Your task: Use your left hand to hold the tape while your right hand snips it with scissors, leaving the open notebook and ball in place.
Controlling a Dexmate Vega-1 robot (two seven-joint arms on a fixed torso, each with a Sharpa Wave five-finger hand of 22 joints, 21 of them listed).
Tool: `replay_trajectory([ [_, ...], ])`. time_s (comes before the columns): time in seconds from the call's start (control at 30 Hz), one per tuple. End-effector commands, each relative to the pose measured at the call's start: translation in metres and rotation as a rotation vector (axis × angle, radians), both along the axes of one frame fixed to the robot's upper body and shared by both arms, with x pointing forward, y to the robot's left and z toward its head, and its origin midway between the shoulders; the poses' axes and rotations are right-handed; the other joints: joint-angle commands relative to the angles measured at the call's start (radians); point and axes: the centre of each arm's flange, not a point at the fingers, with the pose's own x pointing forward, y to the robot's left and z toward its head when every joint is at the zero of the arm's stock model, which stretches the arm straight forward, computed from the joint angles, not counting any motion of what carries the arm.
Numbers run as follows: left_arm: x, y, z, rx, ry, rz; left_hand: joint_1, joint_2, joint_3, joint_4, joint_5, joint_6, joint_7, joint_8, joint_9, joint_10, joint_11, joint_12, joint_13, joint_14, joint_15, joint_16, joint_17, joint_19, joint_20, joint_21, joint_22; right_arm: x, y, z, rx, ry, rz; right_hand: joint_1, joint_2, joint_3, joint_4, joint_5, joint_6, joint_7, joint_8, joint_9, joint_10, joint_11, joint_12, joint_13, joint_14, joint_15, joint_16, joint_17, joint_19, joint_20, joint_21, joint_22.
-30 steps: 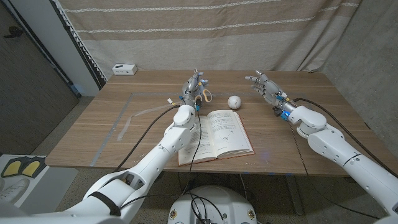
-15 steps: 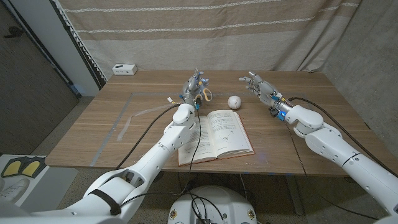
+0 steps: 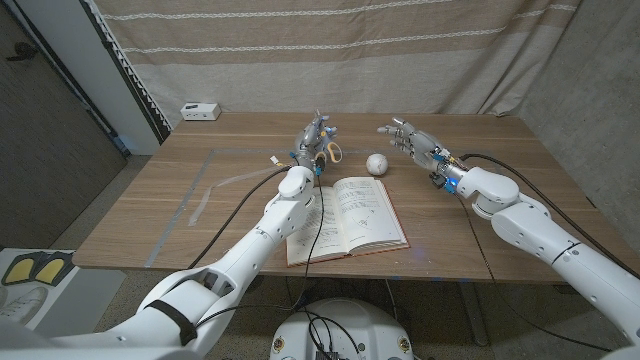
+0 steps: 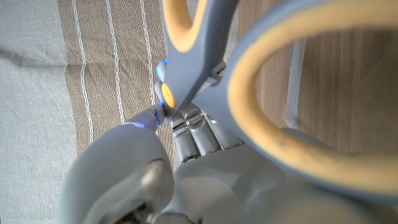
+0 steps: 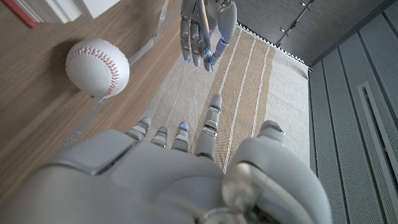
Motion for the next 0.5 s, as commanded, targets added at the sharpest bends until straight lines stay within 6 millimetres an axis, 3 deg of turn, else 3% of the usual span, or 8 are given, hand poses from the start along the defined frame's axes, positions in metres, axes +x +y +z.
replay_trajectory([
  [0.03,0.003,-0.004,0.001,-0.008,-0.002,-0.014,-0.005,0.000,0.002,-0.004,0.008,0.009,-0.002,-0.001,0.001,0.003,0.002,0.008,0.001,-0.001,0.000,0.008,0.001,-0.002,-0.072,0.006,0.003,-0.002,0.008,-0.002,-0.033,0.008,0.014,0.010,-0.004,0.005,0.000,-0.002,-0.003,0.003,-0.004,0.004,-0.003,0.014,-0.005,0.004,-0.010,0.003,-0.001,0.001,-0.009,0.003,0.002,0.002],
  [0.5,0.001,-0.014,0.004,-0.026,-0.017,-0.018,-0.006,0.000,0.002,-0.004,0.010,0.013,-0.004,-0.008,-0.010,0.004,0.002,0.012,-0.001,-0.001,0.000,0.009,-0.004,-0.003,-0.072,0.008,0.003,-0.004,0.023,-0.006,-0.079,0.024,0.066,0.005,-0.010,0.002,0.004,-0.009,-0.010,0.018,-0.014,0.004,-0.007,0.037,-0.005,0.004,-0.021,0.000,0.000,0.001,-0.014,0.001,0.004,0.002],
])
